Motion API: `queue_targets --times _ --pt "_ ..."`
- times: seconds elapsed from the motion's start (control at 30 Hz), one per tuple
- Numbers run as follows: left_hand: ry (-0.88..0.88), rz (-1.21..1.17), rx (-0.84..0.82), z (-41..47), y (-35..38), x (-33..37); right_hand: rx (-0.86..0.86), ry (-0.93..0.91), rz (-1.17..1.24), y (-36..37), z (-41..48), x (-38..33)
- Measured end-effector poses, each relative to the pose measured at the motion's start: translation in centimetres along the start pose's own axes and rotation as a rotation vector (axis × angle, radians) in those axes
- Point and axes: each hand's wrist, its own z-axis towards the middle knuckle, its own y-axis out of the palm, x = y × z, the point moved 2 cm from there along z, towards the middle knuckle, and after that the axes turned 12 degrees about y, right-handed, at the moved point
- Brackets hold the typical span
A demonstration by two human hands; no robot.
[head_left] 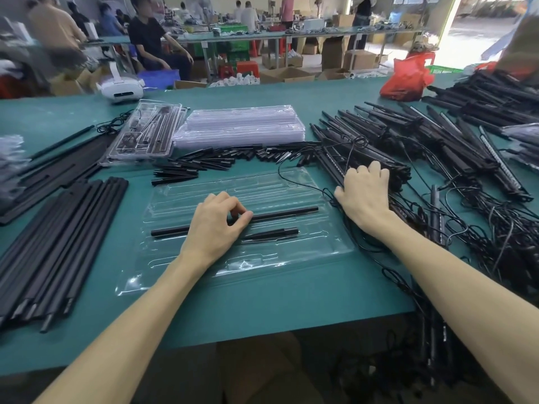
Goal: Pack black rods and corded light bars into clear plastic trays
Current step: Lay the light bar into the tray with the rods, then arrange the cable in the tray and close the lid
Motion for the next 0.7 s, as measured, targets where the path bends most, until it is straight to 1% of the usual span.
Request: queue_targets --times 0.13,0.17,0.27,0.3,0.4,0.53,0.6,0.67,0.7 --pt "0.003 0.007 0.004 0.1 0.1 -0.1 0.047 0.027 0.149 -1.3 -0.4 0.5" --pt "0.005 0.011 0.007 0.1 0.1 -0.1 0.034 0.028 0.222 -1.7 -0.5 0.4" --pt "0.008 0.022 0.01 0.2 0.1 -0.1 -0.09 0.065 0.544 -3.1 -0.9 -0.1" --pt "0.008 0.022 0.013 0.2 0.2 -0.1 -0.112 0.059 0.618 -3.7 -1.1 -0.4" --pt "0.006 0.022 0.027 0.1 0.2 -0.1 -0.106 -0.035 0.777 -5.3 -2.2 -1.7" --pt "-0.027 -0.002 0.022 0.2 0.0 0.0 -0.08 -0.169 0.881 -7.0 -4.6 -3.4" --pt "-0.081 -0.075 0.038 0.2 -0.1 0.0 -0.042 -0.259 0.852 -7.5 -5.7 -4.3" --pt "-0.161 -0.195 0.104 0.2 -0.4 -0.1 -0.021 -0.351 0.807 -7.6 -6.8 -5.2" --pt "-0.206 -0.281 0.164 0.3 -0.6 -0.2 -0.023 -0.392 0.787 -7.4 -7.4 -5.7"
